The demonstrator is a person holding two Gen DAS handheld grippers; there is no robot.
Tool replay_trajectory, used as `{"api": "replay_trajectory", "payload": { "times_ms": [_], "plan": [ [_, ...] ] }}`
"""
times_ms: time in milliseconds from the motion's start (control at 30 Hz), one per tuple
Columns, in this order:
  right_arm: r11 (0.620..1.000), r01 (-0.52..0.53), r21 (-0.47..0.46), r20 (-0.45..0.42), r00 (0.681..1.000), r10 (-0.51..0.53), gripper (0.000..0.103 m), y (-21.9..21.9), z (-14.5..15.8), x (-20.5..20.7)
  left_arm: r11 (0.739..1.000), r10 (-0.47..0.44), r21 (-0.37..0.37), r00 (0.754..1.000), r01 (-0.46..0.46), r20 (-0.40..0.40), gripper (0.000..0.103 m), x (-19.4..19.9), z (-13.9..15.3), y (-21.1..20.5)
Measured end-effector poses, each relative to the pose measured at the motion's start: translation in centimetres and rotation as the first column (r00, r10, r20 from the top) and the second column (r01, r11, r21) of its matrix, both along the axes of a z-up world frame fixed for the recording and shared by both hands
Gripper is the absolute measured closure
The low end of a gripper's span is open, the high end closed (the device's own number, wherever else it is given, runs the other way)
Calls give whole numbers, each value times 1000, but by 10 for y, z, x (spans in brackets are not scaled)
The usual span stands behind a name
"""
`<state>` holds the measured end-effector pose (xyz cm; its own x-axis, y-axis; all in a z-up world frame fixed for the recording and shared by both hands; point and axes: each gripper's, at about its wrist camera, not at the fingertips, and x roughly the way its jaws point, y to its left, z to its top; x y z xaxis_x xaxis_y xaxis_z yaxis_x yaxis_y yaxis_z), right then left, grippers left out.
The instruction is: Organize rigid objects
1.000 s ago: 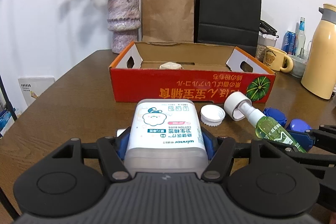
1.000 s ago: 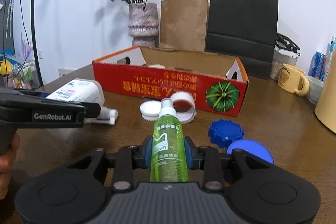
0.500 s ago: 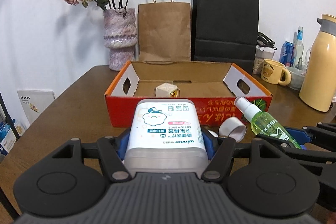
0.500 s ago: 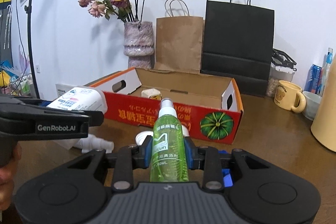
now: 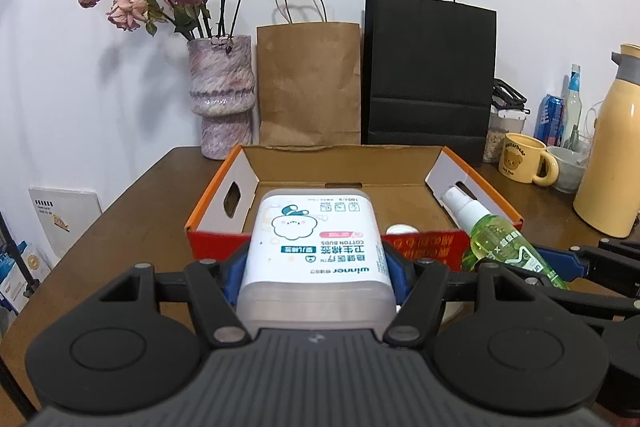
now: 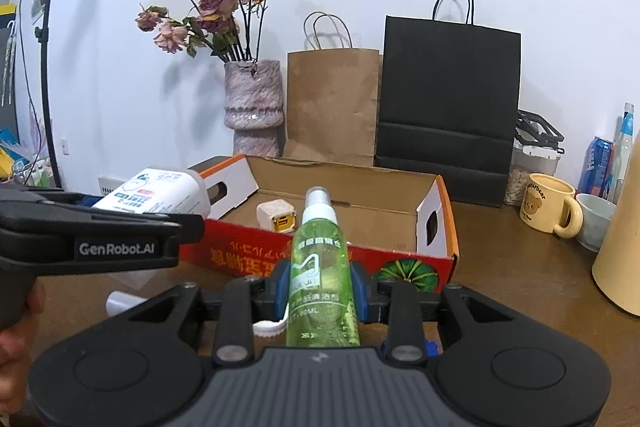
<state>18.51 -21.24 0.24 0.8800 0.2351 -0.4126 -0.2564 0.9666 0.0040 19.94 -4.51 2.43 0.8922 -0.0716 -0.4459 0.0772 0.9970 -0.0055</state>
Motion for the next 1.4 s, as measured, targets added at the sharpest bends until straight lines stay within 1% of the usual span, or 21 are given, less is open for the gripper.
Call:
{"api": "replay_trajectory", "payload": {
  "times_ms": [500,767,1167,1400],
  "plan": [
    [999,34,26,45,998,-35,73,-4,14,35,1000,1,-8,1000,-1,27,36,36,15,-12],
    [998,56,35,54,997,-58,73,-8,18,58,999,21,-38,999,-20,35,36,59,20,-13],
    [998,64,17,39,997,-64,73,-7,14,99,998,33,-63,999,-30,37,36,95,21,-19],
    [997,81,14,30,996,-82,73,-10,12,121,998,38,-54,999,-37,31,36,117,18,-24]
  ]
}}
